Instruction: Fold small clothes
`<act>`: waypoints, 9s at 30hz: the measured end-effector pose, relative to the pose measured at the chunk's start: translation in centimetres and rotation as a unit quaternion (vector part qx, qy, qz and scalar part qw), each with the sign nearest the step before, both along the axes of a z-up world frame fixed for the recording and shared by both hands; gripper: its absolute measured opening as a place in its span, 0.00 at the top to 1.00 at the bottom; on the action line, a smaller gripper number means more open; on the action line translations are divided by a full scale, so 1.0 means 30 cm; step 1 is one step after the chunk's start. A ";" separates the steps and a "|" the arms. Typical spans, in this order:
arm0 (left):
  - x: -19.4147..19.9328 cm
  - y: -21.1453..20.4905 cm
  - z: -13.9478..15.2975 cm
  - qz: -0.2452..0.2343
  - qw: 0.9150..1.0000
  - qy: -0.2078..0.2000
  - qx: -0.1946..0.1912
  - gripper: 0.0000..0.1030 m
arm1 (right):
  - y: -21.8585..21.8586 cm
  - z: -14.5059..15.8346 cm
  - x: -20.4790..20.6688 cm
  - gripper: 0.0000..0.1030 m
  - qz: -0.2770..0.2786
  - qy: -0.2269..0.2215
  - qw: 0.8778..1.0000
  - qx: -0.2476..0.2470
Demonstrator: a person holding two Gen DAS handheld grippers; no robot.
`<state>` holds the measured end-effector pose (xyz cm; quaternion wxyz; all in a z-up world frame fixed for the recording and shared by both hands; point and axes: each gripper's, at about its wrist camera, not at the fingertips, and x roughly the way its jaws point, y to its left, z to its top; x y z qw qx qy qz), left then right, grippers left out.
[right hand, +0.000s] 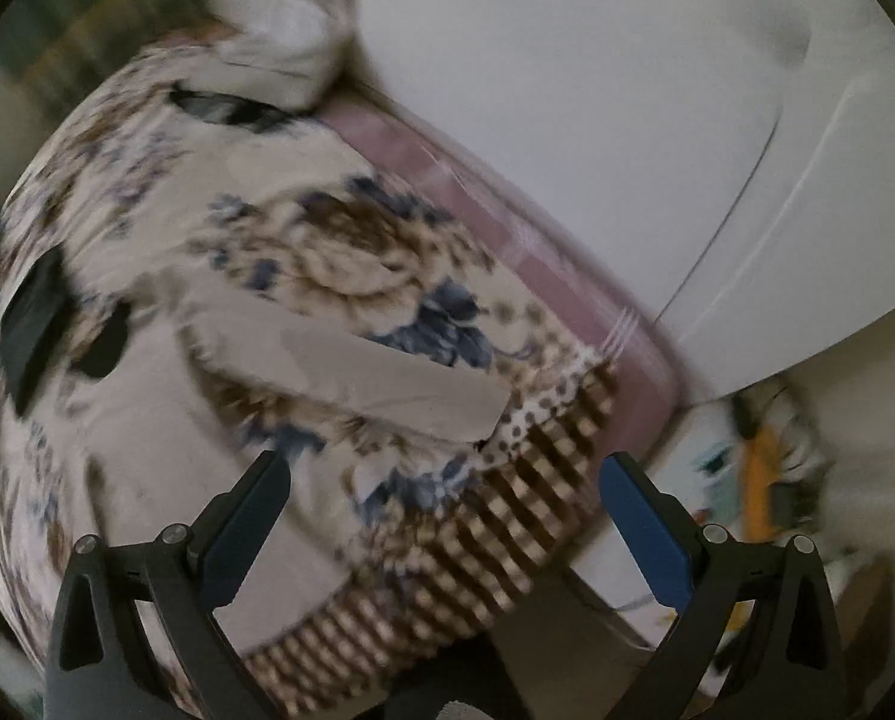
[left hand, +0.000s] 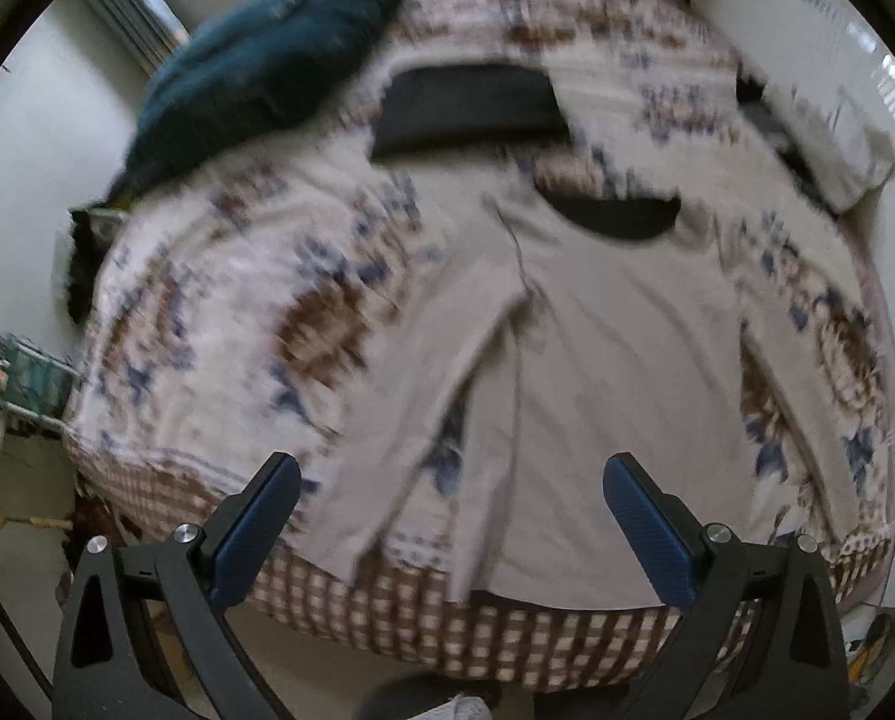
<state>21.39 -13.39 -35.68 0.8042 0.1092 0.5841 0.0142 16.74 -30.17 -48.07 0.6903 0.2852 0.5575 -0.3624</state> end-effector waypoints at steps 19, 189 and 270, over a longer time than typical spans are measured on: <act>0.122 0.005 -0.524 0.031 0.998 0.058 -0.022 0.00 | -0.040 -0.668 -0.055 0.93 -0.165 -0.021 0.983 0.079; 1.129 -0.100 -0.782 -0.139 0.982 0.089 -0.091 0.49 | -0.252 -0.275 1.114 0.35 0.404 0.091 0.910 -0.007; 0.432 0.398 -0.920 0.145 0.844 0.206 -0.474 0.42 | -0.470 -0.476 0.228 0.28 0.108 -0.086 0.903 0.406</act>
